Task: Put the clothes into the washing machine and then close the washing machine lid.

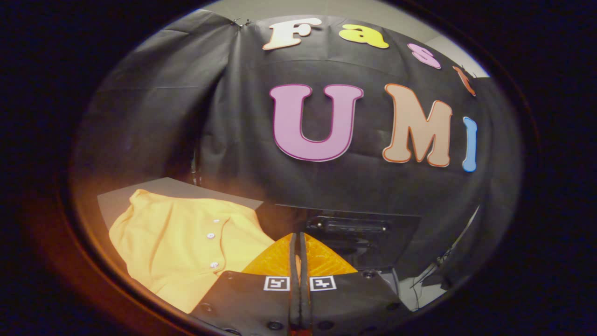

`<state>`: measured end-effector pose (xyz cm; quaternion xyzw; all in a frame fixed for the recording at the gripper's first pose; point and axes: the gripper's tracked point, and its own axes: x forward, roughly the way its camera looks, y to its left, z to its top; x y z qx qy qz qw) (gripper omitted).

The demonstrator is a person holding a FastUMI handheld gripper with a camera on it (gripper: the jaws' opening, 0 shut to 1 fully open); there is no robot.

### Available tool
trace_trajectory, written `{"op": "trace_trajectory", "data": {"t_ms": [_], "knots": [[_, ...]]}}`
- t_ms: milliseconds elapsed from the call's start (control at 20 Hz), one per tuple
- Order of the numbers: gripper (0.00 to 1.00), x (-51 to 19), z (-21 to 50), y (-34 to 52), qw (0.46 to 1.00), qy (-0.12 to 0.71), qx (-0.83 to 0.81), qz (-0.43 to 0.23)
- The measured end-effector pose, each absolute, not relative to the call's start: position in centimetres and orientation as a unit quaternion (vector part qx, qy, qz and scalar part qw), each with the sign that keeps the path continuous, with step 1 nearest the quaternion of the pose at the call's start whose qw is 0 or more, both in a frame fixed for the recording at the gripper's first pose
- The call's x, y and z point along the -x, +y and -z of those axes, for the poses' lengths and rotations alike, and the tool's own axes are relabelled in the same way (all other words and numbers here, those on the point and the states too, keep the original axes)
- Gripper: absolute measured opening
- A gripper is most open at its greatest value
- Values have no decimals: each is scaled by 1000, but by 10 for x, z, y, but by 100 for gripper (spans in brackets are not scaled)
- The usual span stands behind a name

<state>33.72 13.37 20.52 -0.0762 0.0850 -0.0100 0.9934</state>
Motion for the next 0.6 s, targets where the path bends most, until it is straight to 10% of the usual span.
{"op": "trace_trajectory", "data": {"t_ms": [600], "knots": [[7,-370,-147,27,979,128,91,128]]}}
